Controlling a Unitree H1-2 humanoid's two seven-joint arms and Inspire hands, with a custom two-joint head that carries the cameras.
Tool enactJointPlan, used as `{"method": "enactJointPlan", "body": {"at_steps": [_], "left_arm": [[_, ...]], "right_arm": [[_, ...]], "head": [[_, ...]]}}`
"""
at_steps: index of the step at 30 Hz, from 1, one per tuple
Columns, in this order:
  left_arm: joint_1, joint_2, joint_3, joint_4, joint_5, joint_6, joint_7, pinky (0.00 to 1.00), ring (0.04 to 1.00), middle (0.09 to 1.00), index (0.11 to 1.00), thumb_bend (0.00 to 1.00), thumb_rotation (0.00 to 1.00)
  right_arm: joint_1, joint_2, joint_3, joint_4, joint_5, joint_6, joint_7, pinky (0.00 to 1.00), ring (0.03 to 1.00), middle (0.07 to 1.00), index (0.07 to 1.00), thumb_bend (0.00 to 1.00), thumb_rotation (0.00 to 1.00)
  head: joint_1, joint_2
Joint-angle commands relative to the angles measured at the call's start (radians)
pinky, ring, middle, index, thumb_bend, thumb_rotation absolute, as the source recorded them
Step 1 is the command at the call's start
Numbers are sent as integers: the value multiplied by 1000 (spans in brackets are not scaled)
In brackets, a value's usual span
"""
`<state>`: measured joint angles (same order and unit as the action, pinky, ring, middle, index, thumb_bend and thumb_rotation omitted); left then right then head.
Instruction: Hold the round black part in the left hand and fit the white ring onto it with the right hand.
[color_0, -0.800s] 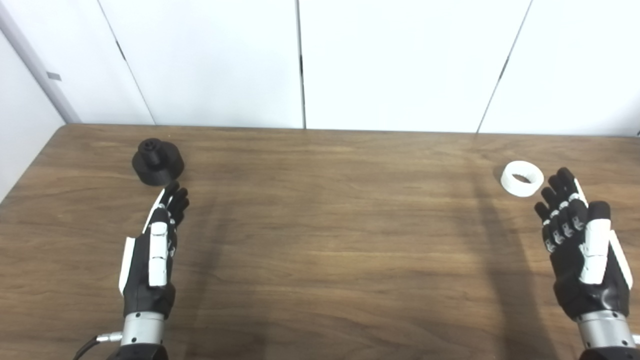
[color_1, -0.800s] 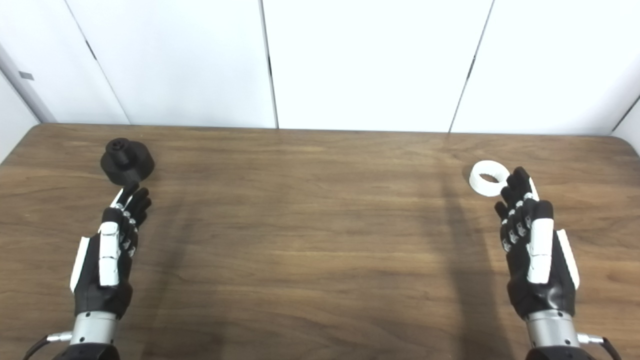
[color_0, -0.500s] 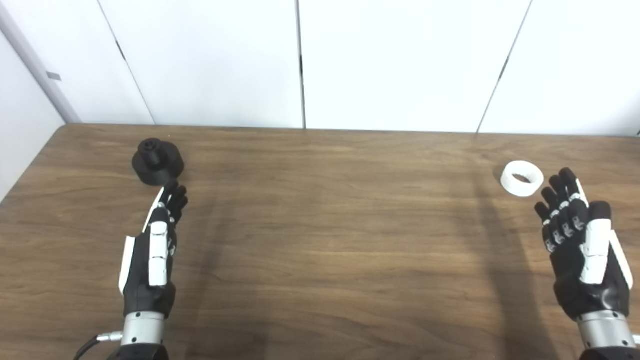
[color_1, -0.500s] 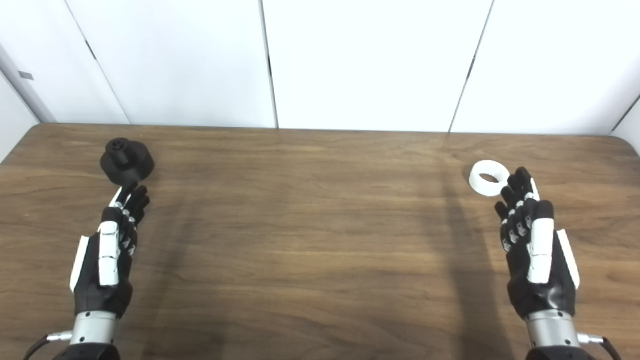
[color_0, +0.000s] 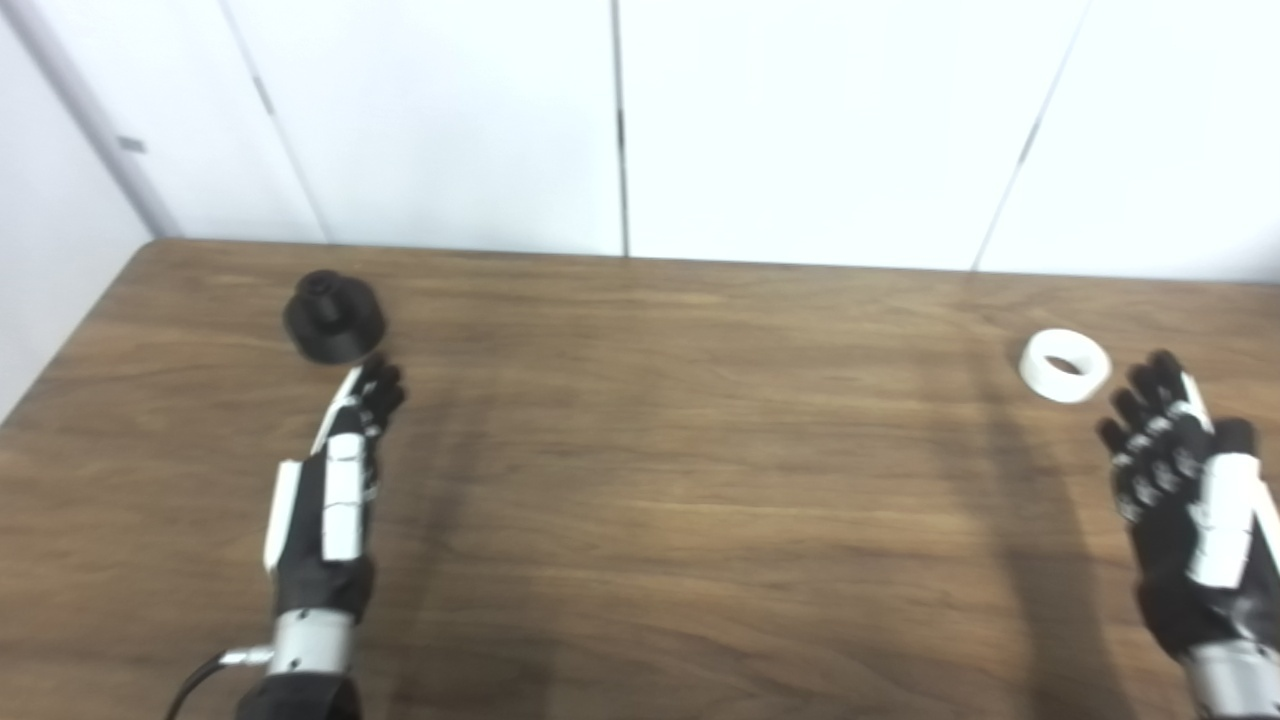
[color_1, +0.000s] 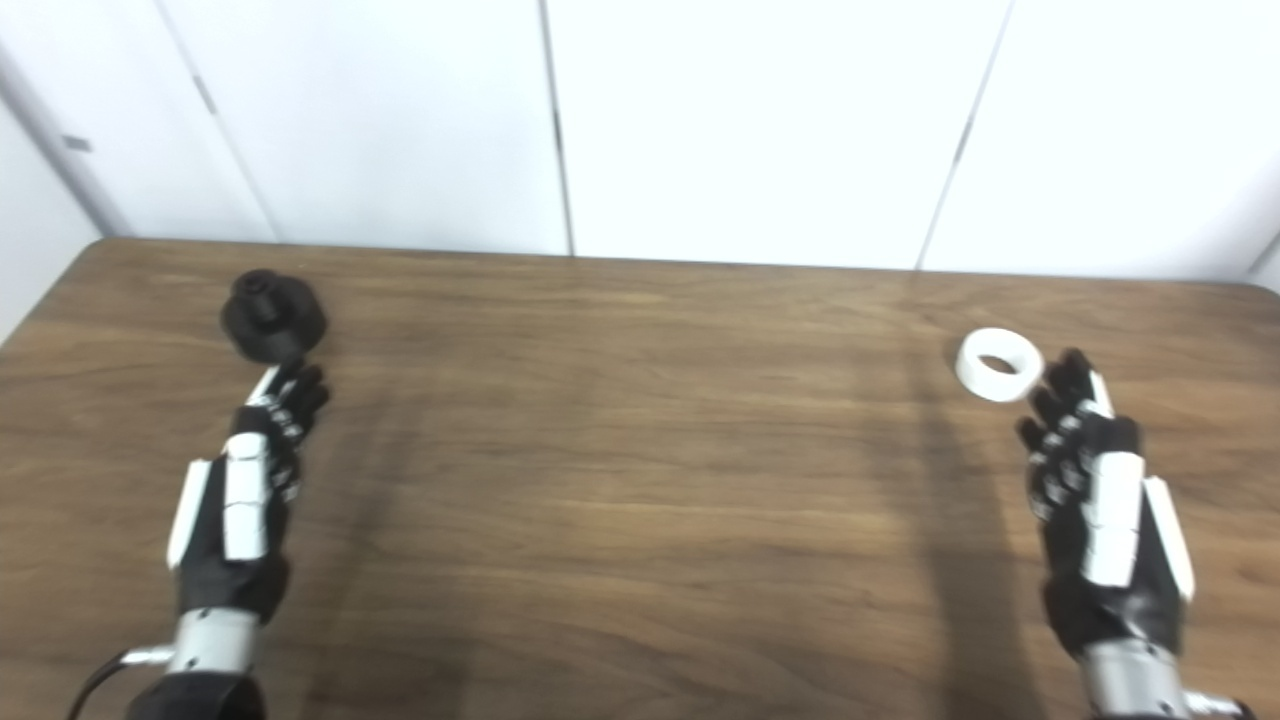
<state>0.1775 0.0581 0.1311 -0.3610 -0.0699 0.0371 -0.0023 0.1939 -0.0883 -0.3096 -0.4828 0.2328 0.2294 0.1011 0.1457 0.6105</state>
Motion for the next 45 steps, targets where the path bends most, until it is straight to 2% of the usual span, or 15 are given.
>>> {"method": "enactJointPlan", "body": {"at_steps": [1,4,6,13,18,24,33,37,39,41,45], "left_arm": [[74,-40,-18,-14,24,-27,16,1000,928,922,926,563,1000],[76,-47,-35,-3,31,-41,23,999,931,926,928,569,1000],[75,-57,-47,10,43,-54,33,991,927,924,925,565,1000],[74,-83,-92,47,91,-83,81,938,904,915,913,572,1000],[73,-89,-112,68,111,-101,107,946,901,914,911,576,1000],[70,-90,-131,83,129,-109,126,905,894,914,915,559,1000],[58,-89,-148,94,166,-103,147,915,910,922,925,544,998],[54,-73,-152,80,173,-60,132,949,934,937,941,554,877],[55,-70,-145,65,163,-46,130,936,940,946,950,576,766],[54,-71,-131,44,161,-30,135,914,938,953,966,595,608],[41,-64,-94,-8,194,16,157,922,922,938,948,759,439]], "right_arm": [[128,-23,-4,-6,24,-46,23,1000,1000,1000,1000,630,1000],[125,-34,-15,14,30,-61,41,1000,1000,1000,1000,674,1000],[122,-44,-21,36,34,-82,59,1000,1000,1000,998,694,1000],[107,-57,-43,111,31,-158,98,1000,973,944,945,583,1000],[98,-64,-51,137,36,-178,114,1000,957,928,933,562,1000],[83,-72,-61,170,45,-189,121,1000,939,922,933,562,1000],[77,-81,-63,191,47,-202,129,982,940,912,935,546,1000],[77,-78,-59,195,46,-201,127,989,933,905,935,558,1000],[77,-74,-56,187,45,-192,122,976,927,898,923,559,1000],[78,-70,-54,177,40,-181,116,964,924,894,912,565,1000],[83,-65,-50,161,36,-169,110,962,919,889,893,564,1000]], "head": [[36,-12],[82,-28],[136,-52],[207,-108],[220,-133],[239,-143],[231,-131],[216,-121],[201,-110],[192,-105],[179,-97]]}}
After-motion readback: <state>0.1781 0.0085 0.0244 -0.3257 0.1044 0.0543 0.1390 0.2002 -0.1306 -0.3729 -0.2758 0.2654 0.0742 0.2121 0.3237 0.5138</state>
